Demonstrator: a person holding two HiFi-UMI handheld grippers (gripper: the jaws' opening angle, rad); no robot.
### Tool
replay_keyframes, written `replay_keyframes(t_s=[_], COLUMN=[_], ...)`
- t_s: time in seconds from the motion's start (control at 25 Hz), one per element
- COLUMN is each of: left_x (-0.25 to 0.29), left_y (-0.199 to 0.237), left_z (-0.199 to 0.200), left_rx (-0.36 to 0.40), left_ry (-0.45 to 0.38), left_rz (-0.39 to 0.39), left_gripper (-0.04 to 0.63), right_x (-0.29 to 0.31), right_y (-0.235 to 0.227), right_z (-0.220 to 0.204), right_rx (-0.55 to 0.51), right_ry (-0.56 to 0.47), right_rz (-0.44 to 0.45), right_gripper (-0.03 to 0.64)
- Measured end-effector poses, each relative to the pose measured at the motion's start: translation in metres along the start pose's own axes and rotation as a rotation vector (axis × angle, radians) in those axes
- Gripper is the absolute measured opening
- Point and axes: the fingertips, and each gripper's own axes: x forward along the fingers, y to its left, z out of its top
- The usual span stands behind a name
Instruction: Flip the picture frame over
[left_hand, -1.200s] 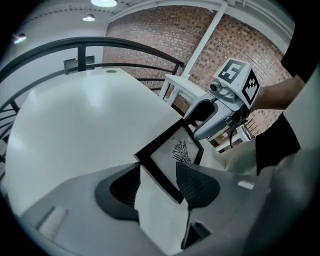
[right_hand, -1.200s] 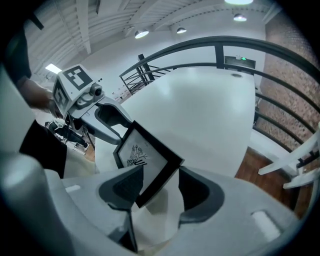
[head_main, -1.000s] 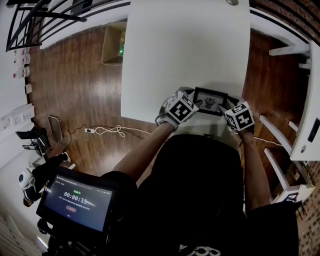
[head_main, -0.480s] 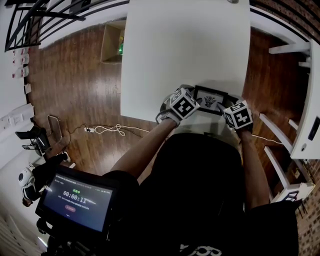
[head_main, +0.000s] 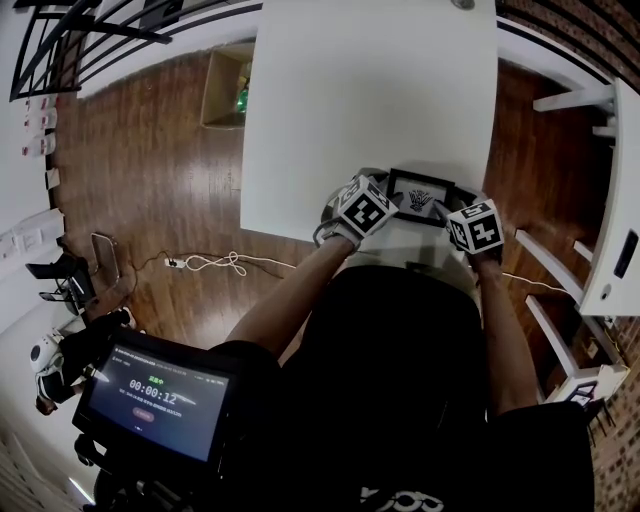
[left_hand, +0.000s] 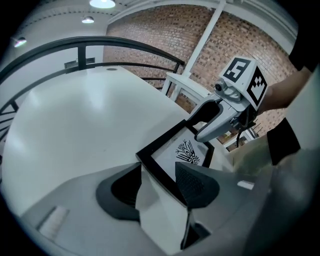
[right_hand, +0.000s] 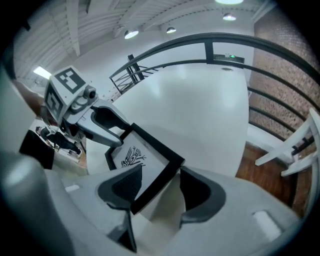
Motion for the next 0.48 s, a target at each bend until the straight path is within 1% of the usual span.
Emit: replay_keyframes(t_s=[0.12, 0.2, 0.36, 0.48], left_x=[-0.009, -0.019, -0.04, -0.053], left_y=[-0.015, -0.013, -0.011, -0.008], left_z=[0.002, -0.001, -0.014, -0.013], left_rx=[-0.013, -0.008, -0.004, -0.004], left_ry=[-0.057, -0.08, -0.099, -0.153], left_rz=[0.004, 0.013, 0.029, 0.027], left_gripper=[0.219, 0.219, 0.216, 0.188], right_x=[-0.018, -0.024, -0.038, -0.042], right_y=[-0.005, -0.009, -0.003, 0.004], right_z=[-0.013, -0.019, -0.032, -0.031], right_rx=[0.061, 0.076, 0.075, 0.071], right_ry=[-0.083, -0.093, -0.098, -0.139], right_rz=[0.011, -0.006, -0.038, -0.05], right_gripper=[0.222, 0.222, 0.222, 0.222])
